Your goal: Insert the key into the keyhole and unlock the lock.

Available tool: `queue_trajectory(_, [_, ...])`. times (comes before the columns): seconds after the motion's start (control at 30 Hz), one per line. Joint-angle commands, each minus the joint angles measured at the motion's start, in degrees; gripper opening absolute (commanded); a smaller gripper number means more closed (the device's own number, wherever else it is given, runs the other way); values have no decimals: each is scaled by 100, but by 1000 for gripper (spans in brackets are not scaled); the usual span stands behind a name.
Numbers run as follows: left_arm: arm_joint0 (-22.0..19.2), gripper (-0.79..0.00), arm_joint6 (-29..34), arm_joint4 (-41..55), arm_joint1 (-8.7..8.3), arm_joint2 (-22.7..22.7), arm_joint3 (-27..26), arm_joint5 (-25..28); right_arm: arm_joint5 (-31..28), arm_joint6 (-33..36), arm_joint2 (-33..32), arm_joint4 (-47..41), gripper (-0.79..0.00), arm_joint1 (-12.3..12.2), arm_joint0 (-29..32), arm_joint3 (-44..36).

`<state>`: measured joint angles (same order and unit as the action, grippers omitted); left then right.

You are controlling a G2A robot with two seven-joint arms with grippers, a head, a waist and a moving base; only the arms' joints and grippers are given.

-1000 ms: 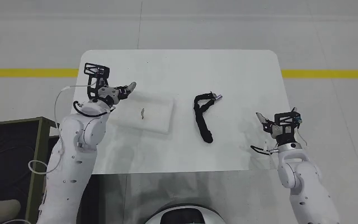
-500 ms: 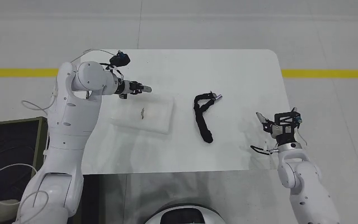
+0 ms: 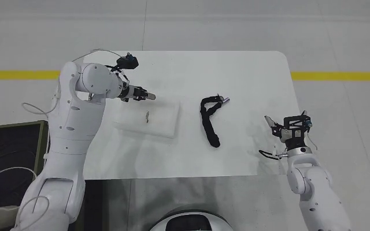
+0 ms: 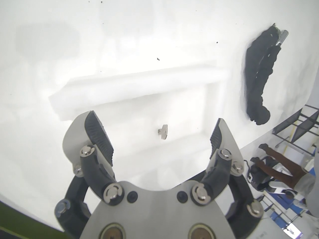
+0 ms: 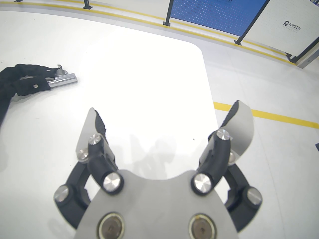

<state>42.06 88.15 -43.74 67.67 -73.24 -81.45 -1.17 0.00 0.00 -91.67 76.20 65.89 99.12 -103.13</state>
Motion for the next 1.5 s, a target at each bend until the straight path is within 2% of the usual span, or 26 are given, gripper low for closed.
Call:
queue_trajectory(0.0, [-317, 0, -15, 276, -28, 357, 453, 337, 0, 0, 0, 0, 0, 0, 0, 0])
queue_trajectory(0.07, [-706, 0, -15, 733, -34, 923, 972, 573, 0, 0, 0, 0, 0, 0, 0, 0])
queue_trajectory(0.1, [-923, -86, -15, 1046, -41, 1254, 1214, 760, 0, 0, 0, 0, 0, 0, 0, 0])
queue_trajectory(0.2, [-1561, -132, -15, 1341, -87, 2172, 1697, 813, 0, 0, 0, 0, 0, 0, 0, 0])
queue_trajectory(0.23, [-1683, -172, -15, 1486, -102, 2429, 1780, 861, 0, 0, 0, 0, 0, 0, 0, 0])
queue_trajectory(0.27, [-1788, -256, -15, 1618, -116, 2698, 1871, 893, 0, 0, 0, 0, 0, 0, 0, 0])
queue_trajectory(0.4, [-2168, -394, -15, 1933, -196, 3542, 2001, 789, 0, 0, 0, 0, 0, 0, 0, 0])
queue_trajectory(0.63, [-2532, -456, -15, 2553, -427, 4481, 1943, 553, 0, 0, 0, 0, 0, 0, 0, 0])
queue_trajectory(0.77, [-2650, -456, -15, 2758, -576, 4859, 1756, 398, 0, 0, 0, 0, 0, 0, 0, 0])
queue_trajectory(0.87, [-2724, -505, -15, 2904, -671, 5071, 1705, 320, 0, 0, 0, 0, 0, 0, 0, 0])
queue_trajectory(1.03, [-2790, -542, -15, 3142, -760, 5310, 1737, 306, 0, 0, 0, 0, 0, 0, 0, 0])
queue_trajectory(1.23, [-2799, -582, -15, 3267, -750, 5407, 1933, 295, 0, 0, 0, 0, 0, 0, 0, 0])
queue_trajectory(1.33, [-2795, -711, -15, 3267, -714, 5378, 2022, 336, 0, 0, 0, 0, 0, 0, 0, 0])
queue_trajectory(1.47, [-2726, -690, -98, 3270, -659, 5212, 2096, 311, 0, 0, 0, 0, 0, 0, 0, 0])
